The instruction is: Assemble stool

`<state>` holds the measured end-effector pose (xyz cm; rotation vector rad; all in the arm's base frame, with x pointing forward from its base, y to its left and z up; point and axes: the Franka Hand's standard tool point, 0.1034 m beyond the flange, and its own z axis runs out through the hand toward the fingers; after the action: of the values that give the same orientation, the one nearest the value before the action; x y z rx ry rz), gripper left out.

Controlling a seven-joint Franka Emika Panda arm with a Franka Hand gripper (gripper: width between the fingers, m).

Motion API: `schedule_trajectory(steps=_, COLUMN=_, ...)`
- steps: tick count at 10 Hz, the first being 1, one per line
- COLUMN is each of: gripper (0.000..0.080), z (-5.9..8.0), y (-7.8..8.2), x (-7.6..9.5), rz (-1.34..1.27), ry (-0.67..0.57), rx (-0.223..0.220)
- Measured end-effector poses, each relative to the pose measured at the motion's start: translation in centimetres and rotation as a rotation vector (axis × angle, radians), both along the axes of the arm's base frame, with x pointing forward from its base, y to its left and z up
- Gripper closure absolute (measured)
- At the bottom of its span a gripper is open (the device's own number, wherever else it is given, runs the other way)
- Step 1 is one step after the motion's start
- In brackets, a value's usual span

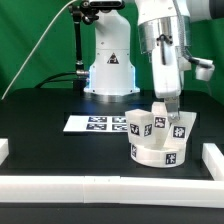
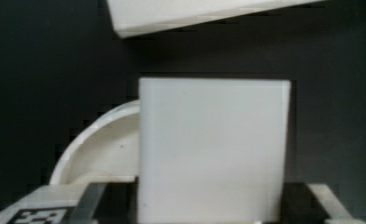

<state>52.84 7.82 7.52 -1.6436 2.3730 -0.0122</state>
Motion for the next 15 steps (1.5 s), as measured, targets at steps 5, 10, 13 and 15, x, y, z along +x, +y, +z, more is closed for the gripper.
schedule_trajectory(steps=5, gripper=0.0456, z=0.0, y=1.4, x=-0.2, rz=-0.416, ry=0.051, rx=0.117)
schedule_trajectory(steps=10, gripper=0.0456, z=-0.1, y=1.7, x=-0.5, rz=-0.573, ry=0.067, rx=0.173)
schedule_trajectory(steps=13, gripper=0.0456, z=-0.2, y=1.8, x=-0.6, rz=-0.563, ry=0.065, rx=0.175)
schedule_trajectory(steps=15, gripper=0.0181, z=0.4, y=2.2, x=-0.4, rz=-0.547, ry=0.061, rx=0.182)
